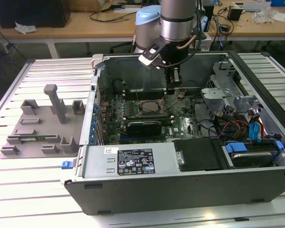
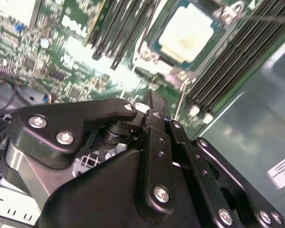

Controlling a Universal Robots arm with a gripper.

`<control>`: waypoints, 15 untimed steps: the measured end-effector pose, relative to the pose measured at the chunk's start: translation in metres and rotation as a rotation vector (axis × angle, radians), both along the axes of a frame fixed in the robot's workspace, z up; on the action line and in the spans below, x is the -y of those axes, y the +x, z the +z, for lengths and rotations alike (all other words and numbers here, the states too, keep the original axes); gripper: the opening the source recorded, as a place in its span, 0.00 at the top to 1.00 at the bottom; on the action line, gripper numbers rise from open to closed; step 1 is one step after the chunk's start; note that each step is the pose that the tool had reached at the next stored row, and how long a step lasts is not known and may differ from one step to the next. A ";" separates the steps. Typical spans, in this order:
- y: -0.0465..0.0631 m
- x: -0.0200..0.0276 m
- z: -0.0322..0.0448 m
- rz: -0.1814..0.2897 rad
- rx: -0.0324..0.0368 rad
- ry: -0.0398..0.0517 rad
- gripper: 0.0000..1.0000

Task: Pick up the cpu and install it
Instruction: 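Close the cpu cover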

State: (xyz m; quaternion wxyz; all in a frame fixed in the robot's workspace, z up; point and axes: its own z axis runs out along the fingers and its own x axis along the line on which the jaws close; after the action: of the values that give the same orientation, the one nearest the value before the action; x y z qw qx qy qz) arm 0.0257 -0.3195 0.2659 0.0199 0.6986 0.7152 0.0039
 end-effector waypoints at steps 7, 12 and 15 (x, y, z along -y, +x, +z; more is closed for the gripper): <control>0.027 0.0026 0.0000 0.000 -0.0052 0.0000 0.89; 0.042 0.0034 -0.0001 0.000 -0.0072 0.0002 0.89; 0.042 0.0036 -0.0006 0.000 -0.0072 0.0001 0.89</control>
State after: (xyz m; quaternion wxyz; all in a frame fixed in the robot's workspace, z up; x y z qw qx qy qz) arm 0.0681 -0.3231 0.2653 0.0173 0.6986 0.7153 0.0015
